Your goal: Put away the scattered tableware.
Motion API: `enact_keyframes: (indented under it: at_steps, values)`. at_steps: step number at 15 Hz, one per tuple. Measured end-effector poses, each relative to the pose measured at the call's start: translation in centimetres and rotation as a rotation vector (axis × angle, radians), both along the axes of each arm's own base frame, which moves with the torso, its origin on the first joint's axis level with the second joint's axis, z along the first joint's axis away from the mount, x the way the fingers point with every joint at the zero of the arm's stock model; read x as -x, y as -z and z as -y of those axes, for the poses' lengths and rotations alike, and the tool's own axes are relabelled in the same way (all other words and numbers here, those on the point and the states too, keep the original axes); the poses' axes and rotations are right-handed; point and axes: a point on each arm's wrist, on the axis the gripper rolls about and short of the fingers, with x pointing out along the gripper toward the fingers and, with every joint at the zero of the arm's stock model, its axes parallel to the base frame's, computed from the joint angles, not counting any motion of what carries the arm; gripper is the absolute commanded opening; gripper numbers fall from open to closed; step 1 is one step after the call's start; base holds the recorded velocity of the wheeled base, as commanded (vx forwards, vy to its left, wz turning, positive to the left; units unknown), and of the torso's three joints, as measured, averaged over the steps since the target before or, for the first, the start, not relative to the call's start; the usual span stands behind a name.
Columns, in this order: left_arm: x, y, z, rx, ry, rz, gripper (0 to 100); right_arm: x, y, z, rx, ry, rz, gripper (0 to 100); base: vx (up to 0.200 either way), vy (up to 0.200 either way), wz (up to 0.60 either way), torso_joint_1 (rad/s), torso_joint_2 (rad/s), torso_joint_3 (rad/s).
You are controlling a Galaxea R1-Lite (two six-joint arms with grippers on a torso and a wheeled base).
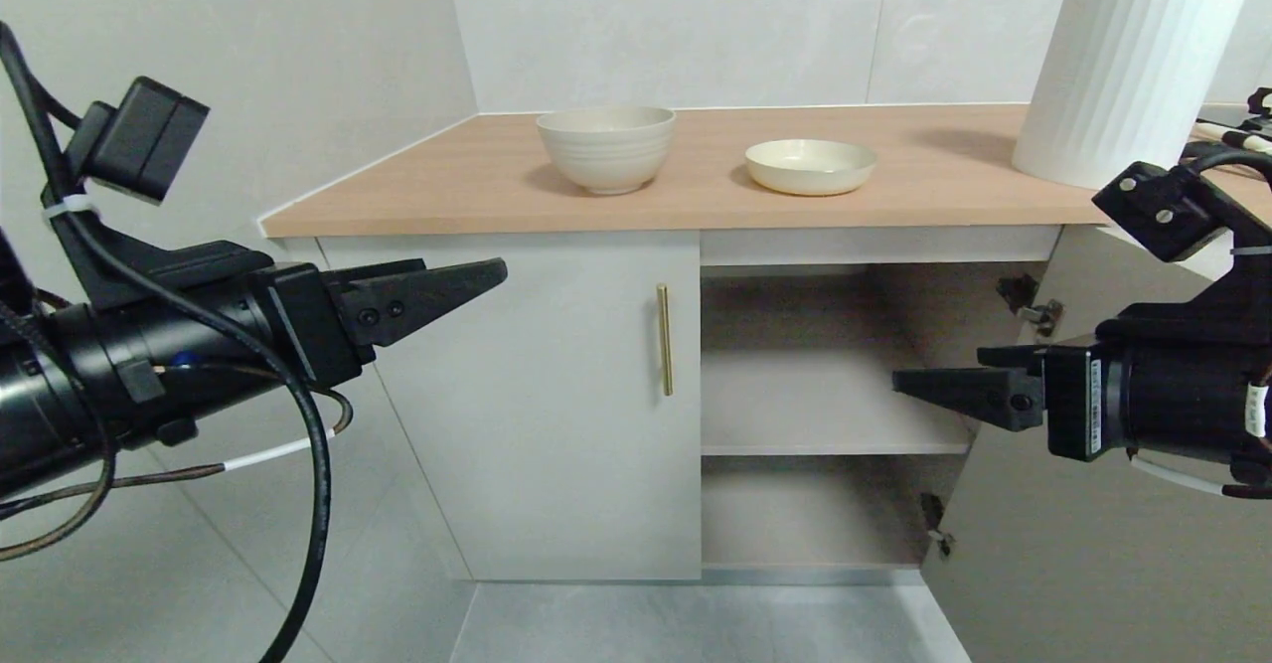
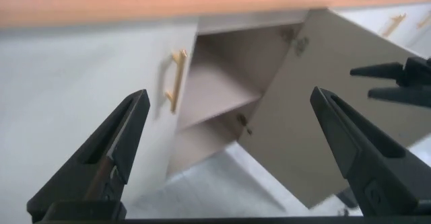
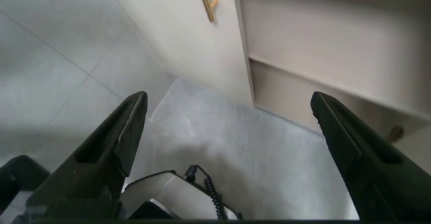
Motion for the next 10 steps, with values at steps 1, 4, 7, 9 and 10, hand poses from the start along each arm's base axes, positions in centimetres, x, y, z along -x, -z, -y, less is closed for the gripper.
enact_keyframes:
  at_steps: [1, 4, 7, 9, 10]
  values:
    - [0.00, 0.04, -0.01, -0.001, -0.002, -0.004, 100, -0.02, 0.09, 0.05, 0.003, 0.003, -0.004, 100, 0.000, 0.000, 0.00, 0.000, 0.00, 0.000]
    - [0.17, -0.16, -0.09, 0.002, -0.012, 0.008, 100, 0.03, 0.02, 0.02, 0.000, -0.001, -0.002, 100, 0.000, 0.000, 0.00, 0.000, 0.00, 0.000]
    - [0.37, -0.32, -0.17, 0.004, -0.013, 0.014, 100, 0.02, 0.01, 0.03, -0.002, 0.000, -0.002, 100, 0.000, 0.000, 0.00, 0.000, 0.00, 0.000]
    - [0.44, -0.35, -0.19, 0.004, -0.013, 0.015, 100, 0.02, 0.02, 0.02, -0.002, -0.001, -0.003, 100, 0.200, 0.000, 0.00, 0.005, 0.00, 0.002]
    - [0.45, -0.35, -0.21, 0.004, -0.014, 0.015, 100, 0.01, 0.03, 0.00, -0.002, -0.001, -0.003, 100, 0.200, 0.000, 0.00, -0.007, 0.00, 0.002]
